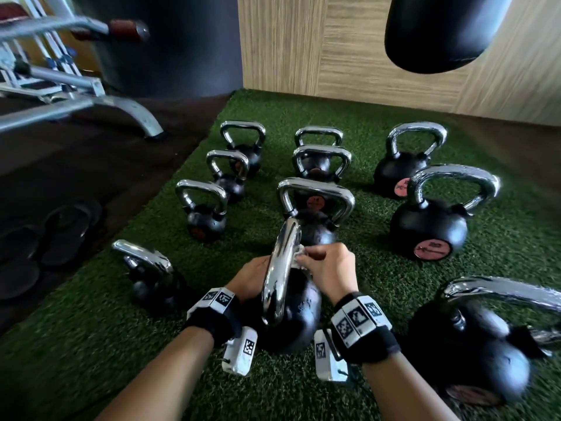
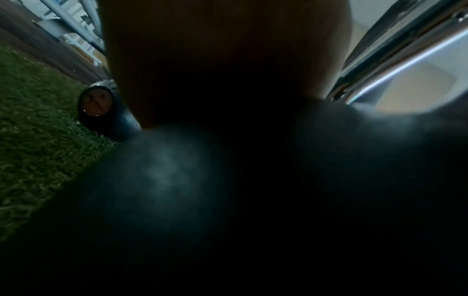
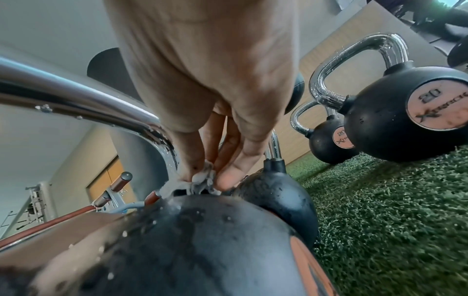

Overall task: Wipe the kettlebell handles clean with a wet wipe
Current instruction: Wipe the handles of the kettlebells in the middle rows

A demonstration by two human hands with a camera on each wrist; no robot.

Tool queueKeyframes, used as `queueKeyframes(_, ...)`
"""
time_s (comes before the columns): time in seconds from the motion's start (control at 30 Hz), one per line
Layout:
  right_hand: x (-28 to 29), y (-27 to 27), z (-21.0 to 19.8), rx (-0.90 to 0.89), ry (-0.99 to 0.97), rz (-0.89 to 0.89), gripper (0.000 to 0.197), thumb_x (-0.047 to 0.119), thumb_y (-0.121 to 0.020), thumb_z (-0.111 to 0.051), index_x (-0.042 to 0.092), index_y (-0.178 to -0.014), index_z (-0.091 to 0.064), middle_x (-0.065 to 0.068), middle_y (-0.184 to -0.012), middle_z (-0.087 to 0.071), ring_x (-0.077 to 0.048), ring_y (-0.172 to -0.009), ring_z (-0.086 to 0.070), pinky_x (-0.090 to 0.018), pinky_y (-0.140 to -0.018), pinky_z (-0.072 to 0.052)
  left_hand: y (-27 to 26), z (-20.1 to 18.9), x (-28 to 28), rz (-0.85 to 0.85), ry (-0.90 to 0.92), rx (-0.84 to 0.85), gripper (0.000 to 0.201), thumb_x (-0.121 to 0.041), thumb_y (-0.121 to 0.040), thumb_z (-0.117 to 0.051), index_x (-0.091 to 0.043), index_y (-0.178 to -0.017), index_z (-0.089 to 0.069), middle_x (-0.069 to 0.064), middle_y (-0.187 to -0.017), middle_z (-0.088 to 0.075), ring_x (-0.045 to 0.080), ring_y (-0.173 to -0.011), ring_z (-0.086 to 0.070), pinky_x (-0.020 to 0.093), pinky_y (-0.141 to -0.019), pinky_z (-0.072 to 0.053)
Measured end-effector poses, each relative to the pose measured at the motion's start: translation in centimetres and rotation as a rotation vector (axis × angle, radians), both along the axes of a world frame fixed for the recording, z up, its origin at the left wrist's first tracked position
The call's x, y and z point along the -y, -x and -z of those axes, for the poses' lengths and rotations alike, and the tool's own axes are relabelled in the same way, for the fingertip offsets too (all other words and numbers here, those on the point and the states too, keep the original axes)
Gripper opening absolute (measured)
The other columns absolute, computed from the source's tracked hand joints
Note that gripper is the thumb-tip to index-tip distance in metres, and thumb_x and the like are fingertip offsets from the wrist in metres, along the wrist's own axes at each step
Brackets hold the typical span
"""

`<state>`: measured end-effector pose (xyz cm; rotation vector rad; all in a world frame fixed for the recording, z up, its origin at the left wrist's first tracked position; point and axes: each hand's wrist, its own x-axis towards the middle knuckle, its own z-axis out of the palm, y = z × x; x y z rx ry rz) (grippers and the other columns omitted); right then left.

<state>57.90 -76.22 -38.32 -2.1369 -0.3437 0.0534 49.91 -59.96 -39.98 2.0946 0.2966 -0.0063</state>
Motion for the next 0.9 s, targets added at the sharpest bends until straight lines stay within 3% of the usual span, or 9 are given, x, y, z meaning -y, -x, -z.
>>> queueKeyframes(0.07,-0.3,-0.4,-0.7,0.054,-0.061,0.015,0.027,0.024,-0.079,-0.085,0.016,-0.103,-0.080,-0.002,-0.097,-0.079,-0.009,-0.087,-0.071,-0.006,-0.071,-0.044,0.1,0.0,0.2,-0.081,0.149,-0.006,0.022,0.001,-0.104,-0.049,-0.003,-0.118,-0.065,0.015,-0.111,-0.068,0.002,-0.082,-0.069,0.018,-0.081,-0.052)
queueKeyframes(0.1,-0.3,-0.5,-1.1,0.098,-0.087,0.017,0.026,0.025,-0.079,-0.084,0.016,-0.104,-0.080,0.000,-0.099,-0.079,-0.008,-0.089,-0.070,-0.006,-0.073,-0.044,0.1,0.0,0.3,-0.114,0.204,-0.010,0.024,0.002,-0.104,-0.047,-0.006,-0.122,-0.063,0.009,-0.110,-0.065,0.000,-0.078,-0.066,0.014,-0.076,-0.051)
queueKeyframes(0.2,-0.2,-0.6,-1.6,0.178,-0.144,0.001,0.027,0.030,-0.081,-0.083,0.019,-0.106,-0.080,0.005,-0.104,-0.078,-0.003,-0.096,-0.069,-0.002,-0.078,-0.041,0.3,-0.2,0.8,-0.159,0.275,-0.053,0.034,0.002,-0.106,-0.042,0.000,-0.138,-0.052,0.010,-0.118,-0.059,0.018,-0.094,-0.060,0.023,-0.077,-0.051)
queueKeyframes(0.3,0.1,-0.7,-1.7,0.147,-0.146,-0.034,0.028,0.028,-0.083,-0.082,0.018,-0.109,-0.079,0.002,-0.106,-0.078,-0.005,-0.100,-0.068,-0.009,-0.082,-0.044,0.3,-0.3,1.1,-0.196,0.358,-0.121,0.036,0.002,-0.106,-0.039,0.011,-0.140,-0.048,0.031,-0.139,-0.054,0.026,-0.107,-0.052,0.037,-0.086,-0.049)
queueKeyframes(0.4,0.1,-0.7,-2.8,0.270,-0.185,-0.055,0.023,0.020,-0.085,-0.080,0.019,-0.109,-0.079,0.002,-0.104,-0.078,-0.008,-0.099,-0.070,-0.011,-0.084,-0.046,0.1,-0.2,1.2,-0.266,0.454,-0.129,0.039,-0.001,-0.108,-0.037,0.011,-0.144,-0.044,0.033,-0.141,-0.050,0.020,-0.088,-0.057,0.025,-0.072,-0.054)
queueKeyframes(0.5,0.4,0.4,-3.6,0.482,-0.236,-0.121,0.027,0.007,-0.083,-0.078,0.019,-0.107,-0.079,0.009,-0.094,-0.074,-0.002,-0.089,-0.066,-0.006,-0.079,-0.048,-0.1,-0.1,1.2,-0.309,0.502,-0.140,0.041,-0.004,-0.109,-0.035,0.011,-0.147,-0.039,0.020,-0.129,-0.050,0.014,-0.080,-0.055,0.014,-0.057,-0.054)
queueKeyframes(0.7,1.5,1.0,-4.8,0.537,-0.161,-0.222,0.029,0.003,-0.081,-0.079,0.016,-0.107,-0.079,0.005,-0.093,-0.073,-0.006,-0.080,-0.066,-0.014,-0.075,-0.053,0.0,-0.3,1.4,-0.340,0.617,-0.150,0.041,-0.003,-0.109,-0.034,0.012,-0.147,-0.038,0.016,-0.126,-0.048,0.012,-0.081,-0.054,0.014,-0.059,-0.054)
queueKeyframes(0.8,1.5,1.5,-6.1,0.561,-0.138,-0.235,0.028,0.001,-0.080,-0.080,0.012,-0.105,-0.080,-0.001,-0.089,-0.072,-0.009,-0.076,-0.062,-0.004,-0.072,-0.044,0.1,-0.4,1.4,-0.317,0.568,-0.142,0.041,-0.005,-0.109,-0.035,0.011,-0.146,-0.041,0.021,-0.132,-0.052,0.018,-0.087,-0.058,0.021,-0.071,-0.051)
queueKeyframes(0.9,2.4,3.8,-6.4,0.608,-0.140,-0.310,0.025,0.003,-0.080,-0.081,0.013,-0.103,-0.080,-0.001,-0.088,-0.074,-0.012,-0.072,-0.066,-0.017,-0.068,-0.053,0.3,-0.4,1.2,-0.291,0.499,-0.139,0.040,-0.007,-0.109,-0.038,0.012,-0.143,-0.045,0.023,-0.130,-0.055,0.026,-0.103,-0.056,0.037,-0.086,-0.052)
